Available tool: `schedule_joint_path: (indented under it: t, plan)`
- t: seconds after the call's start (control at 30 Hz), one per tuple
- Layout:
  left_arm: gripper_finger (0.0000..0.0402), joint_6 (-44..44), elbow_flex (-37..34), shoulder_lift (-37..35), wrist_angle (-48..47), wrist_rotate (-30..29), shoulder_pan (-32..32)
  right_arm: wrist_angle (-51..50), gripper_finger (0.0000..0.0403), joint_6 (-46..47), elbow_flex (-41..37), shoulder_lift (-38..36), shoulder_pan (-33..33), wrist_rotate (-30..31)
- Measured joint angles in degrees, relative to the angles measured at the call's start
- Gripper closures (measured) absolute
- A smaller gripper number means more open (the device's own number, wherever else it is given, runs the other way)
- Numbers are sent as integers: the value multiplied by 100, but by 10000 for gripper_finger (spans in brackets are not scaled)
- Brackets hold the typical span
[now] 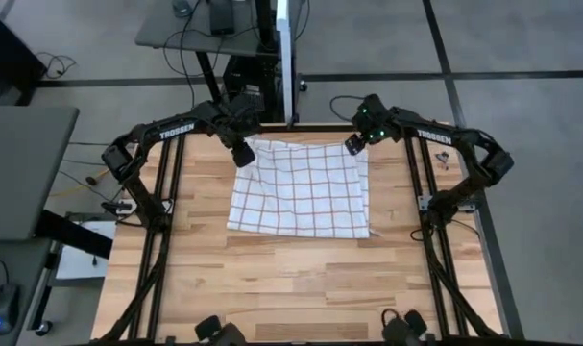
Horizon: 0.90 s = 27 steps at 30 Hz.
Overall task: Roll towel
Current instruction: Fold the white towel
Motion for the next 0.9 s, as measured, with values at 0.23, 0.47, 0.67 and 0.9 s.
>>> schedule_joint_path:
  t: [0.23,0.47,0.67,0.9]
  plan:
    - [314,-86,-784,0,-4,1009,241,312,183,-730,84,1068,-180,-738]
    - [314,-261,-1443,0,283,1177,-26,394,208,-1407,386,1448,-190,-453]
    - [314,-285,-1629,0,539,1178,-119,409,238,-1566,509,1447,-195,-256]
    - [314,-377,-1640,0,930,1174,-119,223,378,-1601,500,1524,-203,-313]
